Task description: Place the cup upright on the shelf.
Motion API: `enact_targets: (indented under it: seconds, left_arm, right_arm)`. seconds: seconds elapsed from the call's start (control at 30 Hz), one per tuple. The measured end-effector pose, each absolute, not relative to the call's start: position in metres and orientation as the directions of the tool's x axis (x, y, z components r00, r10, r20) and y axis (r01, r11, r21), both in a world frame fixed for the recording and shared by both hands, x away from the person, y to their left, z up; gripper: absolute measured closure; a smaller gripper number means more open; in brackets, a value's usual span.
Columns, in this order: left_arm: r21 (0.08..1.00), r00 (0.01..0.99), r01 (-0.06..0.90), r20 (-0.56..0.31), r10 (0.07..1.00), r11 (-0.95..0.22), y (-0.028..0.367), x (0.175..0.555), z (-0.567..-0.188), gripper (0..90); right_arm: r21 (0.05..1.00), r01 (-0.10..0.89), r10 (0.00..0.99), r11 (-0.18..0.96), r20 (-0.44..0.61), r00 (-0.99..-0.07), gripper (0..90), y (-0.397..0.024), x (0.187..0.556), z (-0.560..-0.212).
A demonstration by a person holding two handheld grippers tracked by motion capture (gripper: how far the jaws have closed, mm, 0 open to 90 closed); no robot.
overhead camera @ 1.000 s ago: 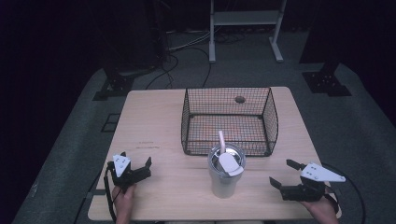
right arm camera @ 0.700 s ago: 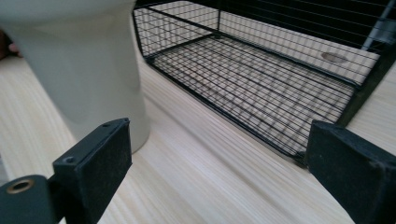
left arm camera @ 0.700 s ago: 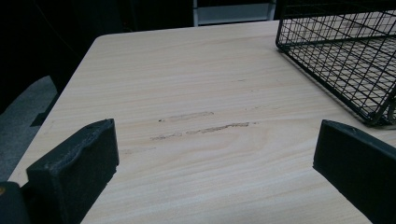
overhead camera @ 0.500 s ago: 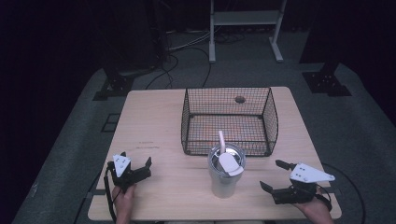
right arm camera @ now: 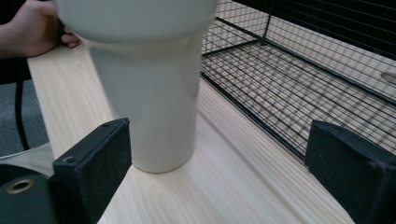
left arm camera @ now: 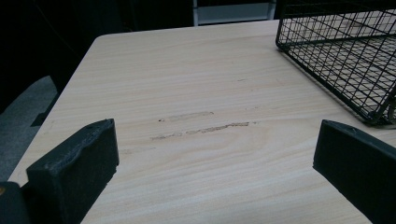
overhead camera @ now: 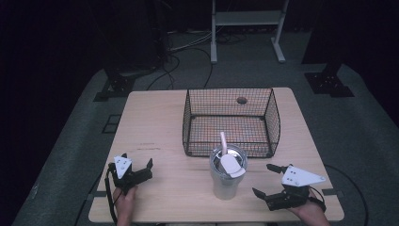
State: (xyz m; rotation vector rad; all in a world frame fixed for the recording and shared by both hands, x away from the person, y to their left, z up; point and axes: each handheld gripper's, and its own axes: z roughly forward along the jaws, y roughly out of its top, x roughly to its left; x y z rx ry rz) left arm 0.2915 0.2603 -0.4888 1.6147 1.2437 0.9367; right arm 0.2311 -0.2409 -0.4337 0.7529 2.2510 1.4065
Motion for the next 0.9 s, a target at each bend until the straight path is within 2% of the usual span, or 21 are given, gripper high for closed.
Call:
enact_targets:
  seconds: [0.37,0.9]
  left_arm:
    - [0.939,0.219,0.321,0.056,0.974,-0.126,0.26,0.291,-0.489,0.0]
    - [0.939,0.218,0.321,0.057,0.974,-0.127,0.26,0.291,-0.489,0.0]
  right_arm:
    - [0.897,0.216,0.552,0.386,-0.037,-0.833,6.7,-0.219,0.23,-0.434]
    - [0.911,0.209,0.498,0.356,0.004,-0.867,6.7,-0.197,0.235,-0.441]
